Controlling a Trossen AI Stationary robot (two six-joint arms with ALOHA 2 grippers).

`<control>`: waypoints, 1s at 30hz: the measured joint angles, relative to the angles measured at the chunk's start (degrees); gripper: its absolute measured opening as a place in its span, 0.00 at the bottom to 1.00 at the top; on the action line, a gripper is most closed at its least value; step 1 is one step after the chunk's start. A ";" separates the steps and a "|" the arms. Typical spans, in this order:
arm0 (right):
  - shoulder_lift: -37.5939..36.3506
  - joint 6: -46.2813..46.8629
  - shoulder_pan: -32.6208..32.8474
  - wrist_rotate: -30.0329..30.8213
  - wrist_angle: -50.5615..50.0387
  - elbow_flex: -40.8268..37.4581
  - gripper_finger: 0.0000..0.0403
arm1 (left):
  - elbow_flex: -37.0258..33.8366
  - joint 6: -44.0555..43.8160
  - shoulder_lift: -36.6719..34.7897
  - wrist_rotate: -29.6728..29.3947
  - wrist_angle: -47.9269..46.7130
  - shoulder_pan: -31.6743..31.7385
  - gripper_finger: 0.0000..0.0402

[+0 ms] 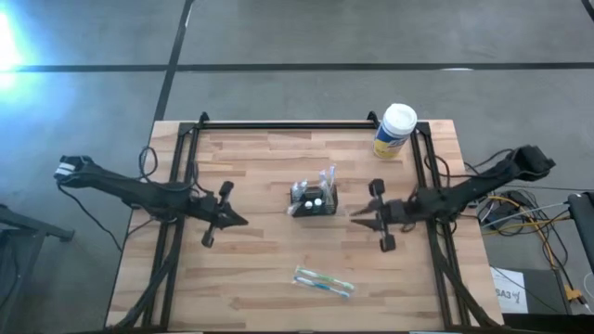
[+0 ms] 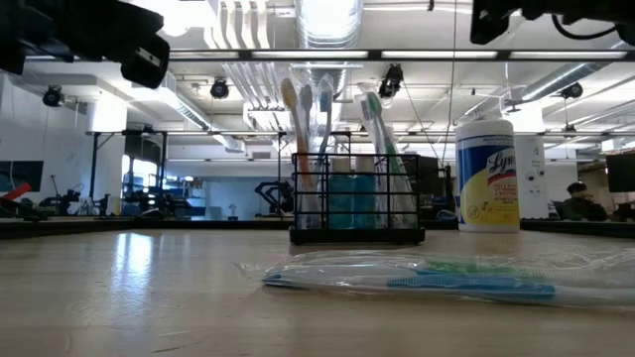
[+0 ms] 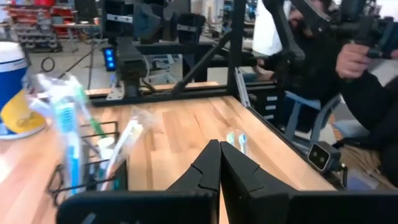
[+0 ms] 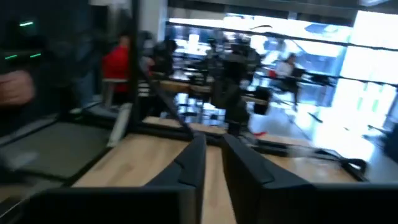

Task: Pick & Place toothbrushing station
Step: Put the green toothbrush into the wire organizer

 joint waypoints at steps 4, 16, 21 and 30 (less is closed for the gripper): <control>-1.10 -1.87 1.93 -1.68 2.97 -3.50 0.03 | 1.71 0.68 6.59 0.09 3.02 -0.38 0.01; -14.79 -3.04 1.94 -6.98 10.47 -15.13 0.03 | 20.72 5.86 25.55 -0.04 -2.04 -3.75 0.01; -19.52 -3.57 1.94 -4.93 10.40 -17.75 0.03 | 32.68 7.97 35.83 0.46 -5.01 -6.74 0.01; -22.34 0.34 1.94 -2.06 9.91 -20.11 0.03 | 54.02 -1.99 52.79 -0.92 -17.91 -7.73 0.07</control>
